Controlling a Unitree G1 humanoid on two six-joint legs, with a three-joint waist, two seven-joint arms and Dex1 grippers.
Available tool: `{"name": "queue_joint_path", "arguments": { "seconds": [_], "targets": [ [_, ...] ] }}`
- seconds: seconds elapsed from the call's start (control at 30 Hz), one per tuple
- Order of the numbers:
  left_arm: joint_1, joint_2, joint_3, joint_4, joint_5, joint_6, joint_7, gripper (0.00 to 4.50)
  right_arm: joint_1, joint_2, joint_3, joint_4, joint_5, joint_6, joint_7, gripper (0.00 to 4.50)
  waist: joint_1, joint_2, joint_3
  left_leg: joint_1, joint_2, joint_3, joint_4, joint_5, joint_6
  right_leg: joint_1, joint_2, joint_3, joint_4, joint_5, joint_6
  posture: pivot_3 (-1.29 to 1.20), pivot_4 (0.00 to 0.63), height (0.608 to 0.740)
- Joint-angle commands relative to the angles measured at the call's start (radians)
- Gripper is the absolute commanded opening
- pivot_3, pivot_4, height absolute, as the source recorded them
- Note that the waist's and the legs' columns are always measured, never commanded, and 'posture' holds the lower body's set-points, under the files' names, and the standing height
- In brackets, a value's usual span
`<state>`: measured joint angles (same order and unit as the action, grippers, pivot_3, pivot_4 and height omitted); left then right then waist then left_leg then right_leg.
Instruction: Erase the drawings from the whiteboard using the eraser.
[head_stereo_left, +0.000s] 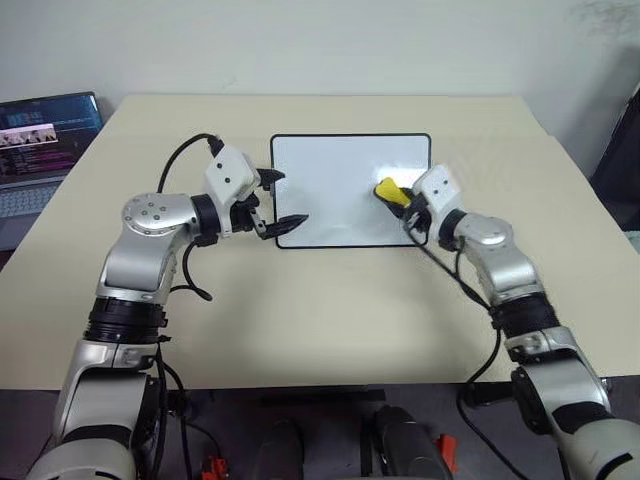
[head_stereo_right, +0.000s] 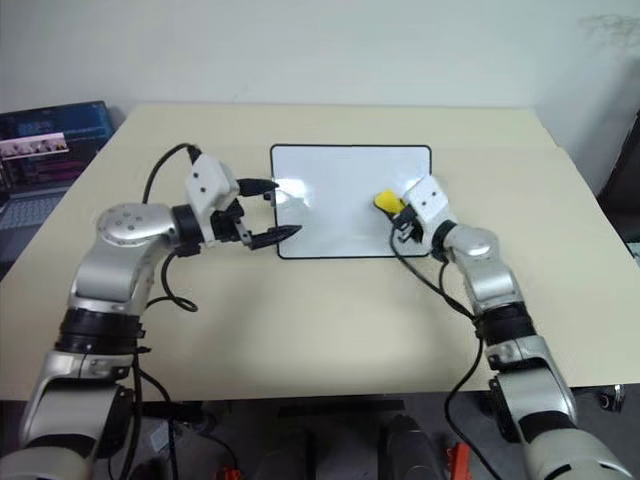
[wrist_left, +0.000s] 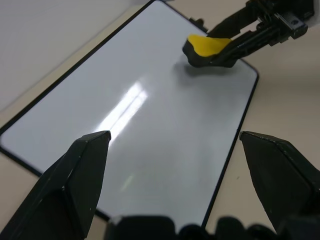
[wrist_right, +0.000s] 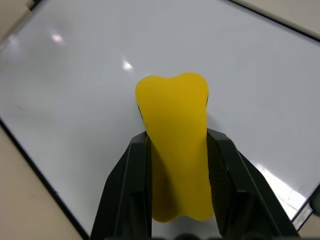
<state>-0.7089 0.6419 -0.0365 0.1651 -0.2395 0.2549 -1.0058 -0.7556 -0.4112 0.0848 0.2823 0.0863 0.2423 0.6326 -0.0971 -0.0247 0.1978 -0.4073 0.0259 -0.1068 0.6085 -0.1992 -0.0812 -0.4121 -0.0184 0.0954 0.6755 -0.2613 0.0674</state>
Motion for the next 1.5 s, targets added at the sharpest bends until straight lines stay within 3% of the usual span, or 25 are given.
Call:
{"name": "queue_joint_path", "arguments": {
  "seconds": [0.03, 0.23, 0.53, 0.8, 1.3, 1.33, 1.5],
  "targets": [
    [-0.038, -0.014, -0.003, -0.048, -0.033, -0.001, -0.036, 4.50, 0.006, -0.081, -0.105, -0.213, 0.085, 0.141, 0.028, 1.12, 0.005, 0.000, 0.000, 0.000, 0.000, 0.000, -0.001, 0.000, 0.000, 0.000, 0.000, -0.001, 0.000, -0.001, -0.001, 0.00, 0.150, 0.740],
    [-0.090, -0.176, -0.104, -0.014, -0.027, -0.019, -0.059, 4.50, 0.063, -0.233, -0.242, -0.306, 0.071, 0.291, -0.047, 1.12, 0.026, -0.001, 0.000, -0.001, 0.000, -0.001, -0.002, -0.002, 0.000, 0.001, -0.001, -0.002, -0.003, -0.003, -0.001, 0.00, 0.150, 0.740],
    [-0.133, -0.437, -0.285, 0.118, 0.057, -0.129, -0.067, 4.50, 0.239, -0.344, -0.440, -0.323, 0.133, 0.529, -0.096, 1.12, 0.044, 0.000, 0.001, -0.001, -0.001, 0.000, -0.001, -0.002, 0.000, 0.002, -0.001, -0.002, -0.007, -0.003, -0.001, 0.00, 0.150, 0.740],
    [-0.138, -0.578, -0.336, 0.245, 0.112, -0.234, -0.057, 4.50, 0.333, -0.401, -0.427, -0.212, 0.130, 0.620, -0.093, 1.12, 0.033, 0.000, 0.001, -0.001, -0.001, 0.003, -0.001, -0.002, 0.000, 0.004, -0.001, 0.001, -0.012, -0.004, 0.005, 0.00, 0.150, 0.740],
    [-0.102, -0.594, -0.326, 0.261, 0.171, -0.286, -0.017, 4.50, 0.280, -0.422, -0.309, -0.017, 0.123, 0.663, -0.062, 1.12, 0.034, 0.002, 0.000, 0.000, -0.001, 0.003, 0.000, -0.002, 0.000, 0.005, -0.001, 0.002, -0.012, -0.004, 0.006, 0.00, 0.150, 0.740],
    [-0.100, -0.592, -0.325, 0.257, 0.171, -0.284, -0.015, 4.50, 0.274, -0.419, -0.306, -0.008, 0.123, 0.664, -0.061, 1.47, 0.033, 0.002, 0.000, 0.000, -0.001, 0.003, 0.000, -0.002, 0.000, 0.005, -0.001, 0.002, -0.012, -0.004, 0.006, 0.00, 0.150, 0.740],
    [-0.096, -0.583, -0.323, 0.243, 0.170, -0.275, -0.012, 4.50, 0.262, -0.411, -0.298, 0.017, 0.123, 0.668, -0.066, 1.47, 0.033, 0.002, 0.000, 0.001, -0.001, 0.003, 0.000, -0.002, 0.000, 0.006, -0.001, 0.002, -0.012, -0.004, 0.007, 0.00, 0.150, 0.740]
  ]
}}
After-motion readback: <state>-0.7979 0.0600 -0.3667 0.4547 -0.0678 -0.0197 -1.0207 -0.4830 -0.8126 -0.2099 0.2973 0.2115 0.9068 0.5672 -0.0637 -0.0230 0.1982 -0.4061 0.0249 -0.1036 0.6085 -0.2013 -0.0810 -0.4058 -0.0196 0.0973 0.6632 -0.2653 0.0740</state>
